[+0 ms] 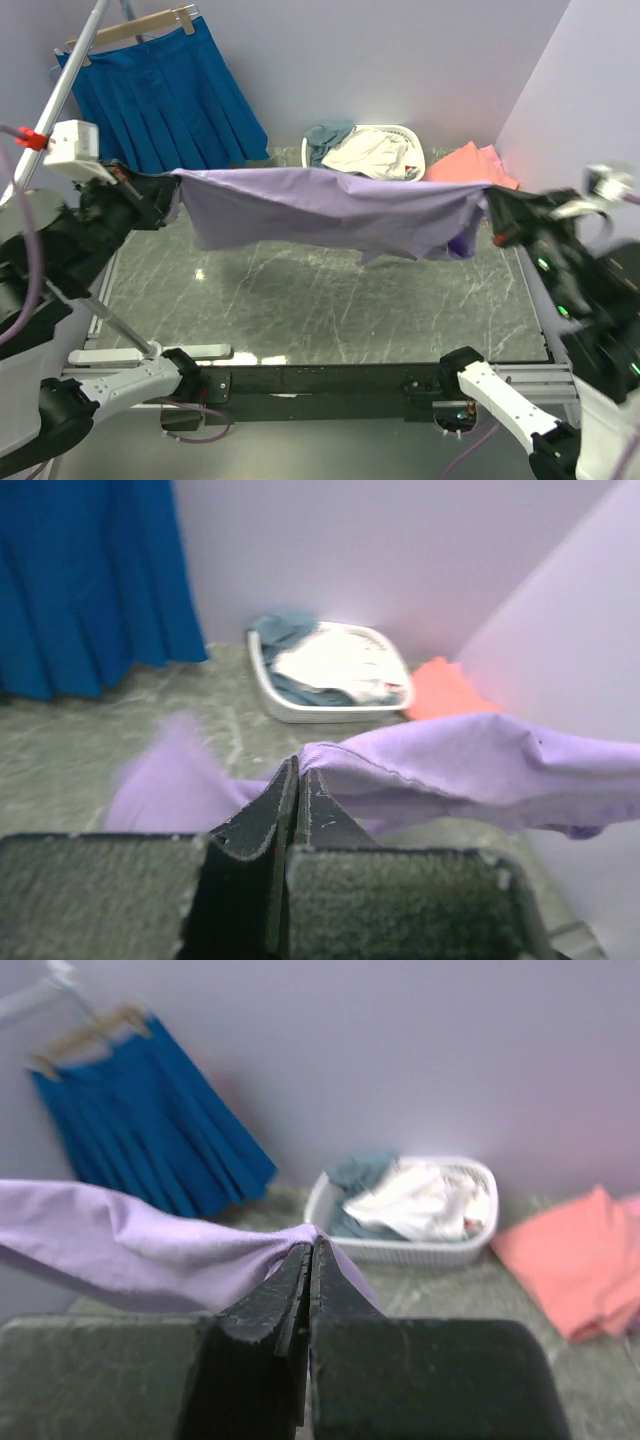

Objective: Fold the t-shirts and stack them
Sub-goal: Flatten the tshirt out

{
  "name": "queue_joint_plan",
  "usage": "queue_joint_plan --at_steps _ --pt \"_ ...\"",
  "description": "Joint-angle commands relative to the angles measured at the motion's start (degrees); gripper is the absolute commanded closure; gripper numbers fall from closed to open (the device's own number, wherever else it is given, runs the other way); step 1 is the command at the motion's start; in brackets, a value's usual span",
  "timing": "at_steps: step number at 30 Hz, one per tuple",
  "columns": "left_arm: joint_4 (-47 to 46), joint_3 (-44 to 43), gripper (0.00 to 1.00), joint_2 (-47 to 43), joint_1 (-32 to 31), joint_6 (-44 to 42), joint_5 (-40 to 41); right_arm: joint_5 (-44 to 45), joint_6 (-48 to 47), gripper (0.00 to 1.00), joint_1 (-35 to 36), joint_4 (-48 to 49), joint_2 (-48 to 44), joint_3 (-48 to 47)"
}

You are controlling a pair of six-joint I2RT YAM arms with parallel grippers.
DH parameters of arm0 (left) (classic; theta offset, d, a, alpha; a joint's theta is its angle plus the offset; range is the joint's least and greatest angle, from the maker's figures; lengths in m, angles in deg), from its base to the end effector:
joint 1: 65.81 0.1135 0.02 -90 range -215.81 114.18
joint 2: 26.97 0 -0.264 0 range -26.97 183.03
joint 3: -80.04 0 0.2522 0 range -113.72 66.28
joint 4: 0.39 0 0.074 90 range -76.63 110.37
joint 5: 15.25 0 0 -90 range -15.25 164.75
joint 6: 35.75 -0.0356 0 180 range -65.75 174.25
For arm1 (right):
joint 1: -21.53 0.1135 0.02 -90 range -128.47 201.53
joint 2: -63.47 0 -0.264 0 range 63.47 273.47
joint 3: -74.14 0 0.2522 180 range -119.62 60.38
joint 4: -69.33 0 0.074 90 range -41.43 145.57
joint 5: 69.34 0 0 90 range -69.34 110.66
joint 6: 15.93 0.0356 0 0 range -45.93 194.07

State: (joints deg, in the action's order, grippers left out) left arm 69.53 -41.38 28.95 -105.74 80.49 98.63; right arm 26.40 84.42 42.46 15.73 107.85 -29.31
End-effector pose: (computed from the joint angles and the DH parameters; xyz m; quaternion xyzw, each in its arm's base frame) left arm 0.0728 -0.0422 0.5534 -0.0540 0.7296 -0.2356 0.6397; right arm 0.0665 0.0216 0.5249 -0.0250 0.6723 0.1668 0.7208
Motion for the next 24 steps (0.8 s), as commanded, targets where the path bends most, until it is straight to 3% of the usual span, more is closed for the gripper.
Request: queue_joint_plan --at_steps 1,3,8,13,17,20,24 --pt "3.51 -4.57 0.99 0.68 0.02 -1.19 -11.81 -9.04 -0.42 1.00 0.34 -3.67 -3.68 -7.07" --pt "2.64 -5.98 0.99 -0.55 0.02 -0.84 -18.38 -12.14 -0.51 1.00 0.34 -4.02 -5.26 -9.08" --pt "6.85 -12.92 0.99 -0.11 0.02 1.18 -25.80 -18.20 0.90 1.00 0.34 -5.69 -6.06 -13.31" --pt "8.61 -8.81 0.99 -0.46 -0.07 2.41 -27.31 -20.16 2.21 1.00 0.17 -5.61 -5.36 -10.52" --pt "8.70 -1.87 0.99 -0.90 -0.07 2.76 -25.63 -14.45 2.83 1.00 0.17 -4.82 -4.39 -2.36" --pt "7.30 7.00 0.99 -0.03 -0.07 3.99 -28.27 -10.32 4.41 1.00 0.17 -3.33 -2.29 4.83" --pt "4.31 22.10 0.99 1.81 0.02 5.92 -24.16 -1.01 5.03 1.00 0.25 2.37 1.31 14.97"
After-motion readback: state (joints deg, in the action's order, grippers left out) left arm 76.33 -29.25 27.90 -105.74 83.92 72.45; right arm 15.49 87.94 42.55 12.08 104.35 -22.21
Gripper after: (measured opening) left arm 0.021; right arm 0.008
